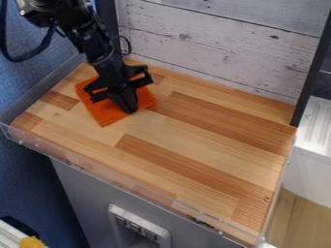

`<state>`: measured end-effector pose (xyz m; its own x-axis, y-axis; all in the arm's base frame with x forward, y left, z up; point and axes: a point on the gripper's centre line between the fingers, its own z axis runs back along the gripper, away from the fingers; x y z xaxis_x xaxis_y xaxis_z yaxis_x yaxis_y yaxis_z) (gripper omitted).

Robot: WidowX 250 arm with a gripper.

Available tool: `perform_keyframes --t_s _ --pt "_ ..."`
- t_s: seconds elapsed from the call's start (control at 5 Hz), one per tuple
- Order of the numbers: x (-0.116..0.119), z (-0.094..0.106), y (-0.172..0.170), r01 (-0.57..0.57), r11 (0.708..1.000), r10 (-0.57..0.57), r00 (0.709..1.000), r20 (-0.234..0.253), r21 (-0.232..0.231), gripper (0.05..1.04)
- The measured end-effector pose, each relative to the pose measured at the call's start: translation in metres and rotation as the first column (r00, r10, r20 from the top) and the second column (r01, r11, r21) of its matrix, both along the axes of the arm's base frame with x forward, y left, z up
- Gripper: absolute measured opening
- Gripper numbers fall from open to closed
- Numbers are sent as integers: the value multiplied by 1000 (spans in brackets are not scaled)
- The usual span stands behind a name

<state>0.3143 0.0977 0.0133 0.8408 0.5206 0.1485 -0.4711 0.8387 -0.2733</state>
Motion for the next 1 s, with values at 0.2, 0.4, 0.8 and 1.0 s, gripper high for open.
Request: perform_keyframes --t_s 0.2,0.4,0.8,1.0 --pt "-14 1 -12 141 982 -145 989 20 127 59" --pt "-28 0 -23 282 929 -281 959 -37 238 59" --pt "-36 2 -41 514 797 -460 857 -231 319 59" --pt "-34 6 -46 573 764 -492 814 -308 296 59"
